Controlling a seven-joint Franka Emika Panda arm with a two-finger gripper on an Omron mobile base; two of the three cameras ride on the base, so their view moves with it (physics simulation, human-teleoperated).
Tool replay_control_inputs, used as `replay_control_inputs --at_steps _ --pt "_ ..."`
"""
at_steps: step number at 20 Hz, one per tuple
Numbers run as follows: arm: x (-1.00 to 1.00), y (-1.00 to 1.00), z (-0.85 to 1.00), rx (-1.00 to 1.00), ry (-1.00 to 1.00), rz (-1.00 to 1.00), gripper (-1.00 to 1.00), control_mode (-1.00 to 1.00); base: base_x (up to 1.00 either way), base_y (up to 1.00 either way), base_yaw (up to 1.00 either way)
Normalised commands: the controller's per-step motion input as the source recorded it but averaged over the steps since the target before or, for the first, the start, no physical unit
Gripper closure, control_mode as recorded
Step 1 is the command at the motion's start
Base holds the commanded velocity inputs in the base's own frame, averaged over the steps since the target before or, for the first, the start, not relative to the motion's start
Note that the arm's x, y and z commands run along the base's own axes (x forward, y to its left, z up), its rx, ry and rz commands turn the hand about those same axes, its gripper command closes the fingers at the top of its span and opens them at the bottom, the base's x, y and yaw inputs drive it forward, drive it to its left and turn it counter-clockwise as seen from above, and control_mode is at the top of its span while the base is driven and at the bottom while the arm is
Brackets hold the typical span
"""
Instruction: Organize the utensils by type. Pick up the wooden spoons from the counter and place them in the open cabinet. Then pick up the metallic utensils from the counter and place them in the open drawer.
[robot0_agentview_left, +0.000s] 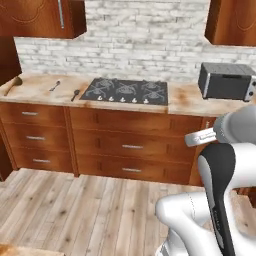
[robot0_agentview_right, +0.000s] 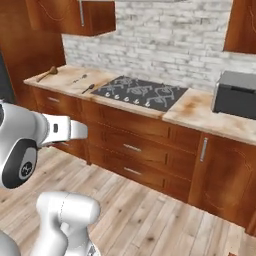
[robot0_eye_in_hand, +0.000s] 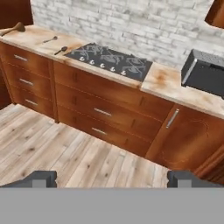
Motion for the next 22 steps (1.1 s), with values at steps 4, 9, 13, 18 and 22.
replay_control_inputs --at_steps 4,9,13,18,22 --pt "0.0 0.0 0.0 0.0 0.0 0.0 -1.0 1.0 1.0 0.08 0.43" --pt "0.0 0.0 0.0 0.0 0.0 0.0 -1.0 1.0 1.0 0.18 0.31" --pt "0.0 0.0 0.0 0.0 0.0 0.0 -1.0 1.0 0.97 0.45 0.27" --pt "0.0 0.0 0.0 0.0 0.0 0.0 -1.0 1.0 0.77 0.85 0.12" --pt "0.0 0.0 0.0 0.0 0.0 0.0 -1.0 1.0 0.67 0.98 -0.08"
